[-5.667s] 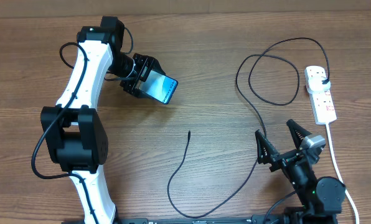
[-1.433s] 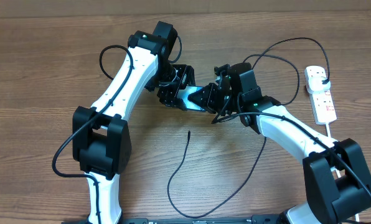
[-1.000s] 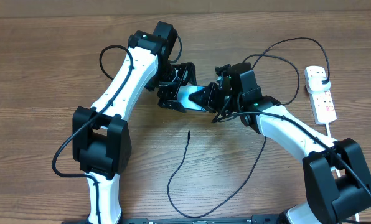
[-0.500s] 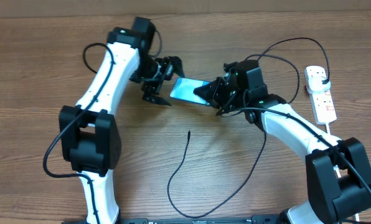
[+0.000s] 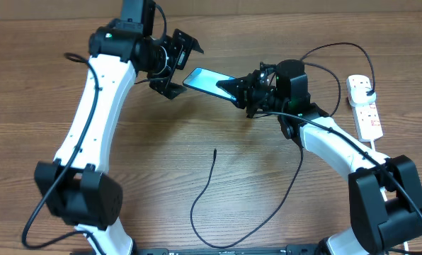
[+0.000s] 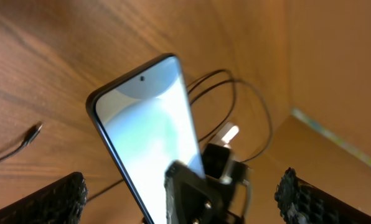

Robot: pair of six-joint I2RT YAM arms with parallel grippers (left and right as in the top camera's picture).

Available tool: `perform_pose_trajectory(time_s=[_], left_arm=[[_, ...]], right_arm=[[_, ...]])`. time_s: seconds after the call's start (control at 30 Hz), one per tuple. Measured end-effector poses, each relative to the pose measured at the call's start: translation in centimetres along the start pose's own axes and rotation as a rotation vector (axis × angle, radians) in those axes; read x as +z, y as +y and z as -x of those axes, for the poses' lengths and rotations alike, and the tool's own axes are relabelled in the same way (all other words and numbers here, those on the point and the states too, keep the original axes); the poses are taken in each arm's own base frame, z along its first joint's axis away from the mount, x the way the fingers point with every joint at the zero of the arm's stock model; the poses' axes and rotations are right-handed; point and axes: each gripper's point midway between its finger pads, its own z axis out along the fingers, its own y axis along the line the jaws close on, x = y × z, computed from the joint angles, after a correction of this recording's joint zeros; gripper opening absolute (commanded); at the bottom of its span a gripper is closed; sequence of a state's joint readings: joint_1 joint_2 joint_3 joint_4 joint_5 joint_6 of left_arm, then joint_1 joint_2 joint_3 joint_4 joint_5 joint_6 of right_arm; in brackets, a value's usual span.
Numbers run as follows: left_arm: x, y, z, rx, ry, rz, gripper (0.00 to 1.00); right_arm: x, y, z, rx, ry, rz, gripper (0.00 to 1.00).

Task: Plug charger to phone and switch on socket

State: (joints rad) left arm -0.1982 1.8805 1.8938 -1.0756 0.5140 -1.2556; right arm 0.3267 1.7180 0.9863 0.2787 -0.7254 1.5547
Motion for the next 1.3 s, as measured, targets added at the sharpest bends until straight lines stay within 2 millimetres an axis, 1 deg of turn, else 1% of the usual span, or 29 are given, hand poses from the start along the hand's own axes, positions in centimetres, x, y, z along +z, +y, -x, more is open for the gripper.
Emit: perform_pose_trajectory(time_s=[0.1,0.2,0.37,0.47,0.5,0.6,0.67,0.93,1.1,1.3], left_arm=[[-1.4,-0.8,0.0,0.028,-0.045,-0.033,1.00],[-2.2,-0.9,0.1,0.043,-0.075,-0.041,1.00],[-2.6,-0.9,0.3,0.054,-0.103,-0.039,1.00],[-2.5,-0.8,0.4,0.048,-0.106,-0.036,1.00],[-2.5,-0.8,0.3,0.043,-0.108,-0.034,1.00],[-2.4,-0.8,0.3,0.031,-0.117,-0.029,1.00],[-2.3,-0.8,0.1,0.022,-0.123,-0.026,1.00],[-1.4,-0.7,-0.6,0.016,-0.190,0.009,1.00],[-1.0,-0.7,-0.9,0.000,-0.228,0.023,1.00],[-1.2,-0.5,-0.1,-0.037,-0.276,0.028,1.00]], right_arm=[[0.0,0.6,0.0,0.102,0.002,0.021,0.04],[0.0,0.8,0.0,0.200,0.004,0.031,0.04],[0.0,1.0,0.0,0.334,0.005,0.038,0.04],[0.0,2.3,-0.2,0.359,0.020,0.083,0.04],[0.0,2.7,-0.3,0.365,0.028,0.099,0.04],[-0.1,4.5,-0.8,0.309,0.049,0.162,0.04],[-0.1,5.2,-1.3,0.283,0.062,0.186,0.04],[0.5,5.1,-2.3,0.275,0.082,0.180,0.03],[0.5,5.1,-2.3,0.274,0.083,0.180,0.04],[0.2,6.2,-2.6,0.234,0.095,0.223,0.04]])
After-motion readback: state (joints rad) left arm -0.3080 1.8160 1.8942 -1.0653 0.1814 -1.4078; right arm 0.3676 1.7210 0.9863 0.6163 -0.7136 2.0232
